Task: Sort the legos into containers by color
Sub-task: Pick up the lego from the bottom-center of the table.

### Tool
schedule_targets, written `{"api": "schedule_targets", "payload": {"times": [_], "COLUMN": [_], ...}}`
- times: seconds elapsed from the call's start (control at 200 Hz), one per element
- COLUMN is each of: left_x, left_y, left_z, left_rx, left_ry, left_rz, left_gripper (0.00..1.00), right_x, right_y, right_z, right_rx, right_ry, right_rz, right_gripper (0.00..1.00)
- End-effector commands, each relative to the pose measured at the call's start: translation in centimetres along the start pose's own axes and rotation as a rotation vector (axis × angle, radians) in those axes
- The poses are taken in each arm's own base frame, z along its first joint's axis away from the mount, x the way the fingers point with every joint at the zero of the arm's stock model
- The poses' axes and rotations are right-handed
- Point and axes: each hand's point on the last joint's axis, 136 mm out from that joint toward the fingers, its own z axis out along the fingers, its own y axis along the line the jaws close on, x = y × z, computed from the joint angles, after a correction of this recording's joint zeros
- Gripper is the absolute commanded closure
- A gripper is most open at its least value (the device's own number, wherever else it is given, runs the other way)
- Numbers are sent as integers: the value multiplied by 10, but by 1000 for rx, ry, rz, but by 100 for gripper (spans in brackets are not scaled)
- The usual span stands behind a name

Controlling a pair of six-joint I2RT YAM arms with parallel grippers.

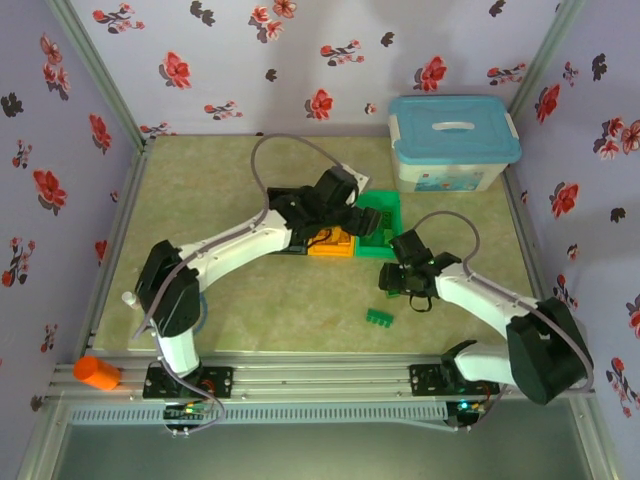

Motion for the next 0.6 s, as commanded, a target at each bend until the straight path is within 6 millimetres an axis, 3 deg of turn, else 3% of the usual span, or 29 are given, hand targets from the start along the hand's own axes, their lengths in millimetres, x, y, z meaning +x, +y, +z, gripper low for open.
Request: {"api": "schedule_targets", "payload": {"times": [0.0,0.355,0.595], "left_x": [-2,41,66], "left_y": [7,27,38], "left_z": [-13,-29,-36], "left_rx": [-19,-64,-95], "left_ry": [-50,-13,9], "left_rz": [-20,-48,-62], "left_gripper": [20,20,20], "right_x": [1,5,-11], "right_y": [6,16,31], "right_z": [7,13,-13], "right_rx": [7,58,54], "right_ry": [12,47,-1], "right_rz": [-4,-60,-96], "right_gripper": [42,63,87]}}
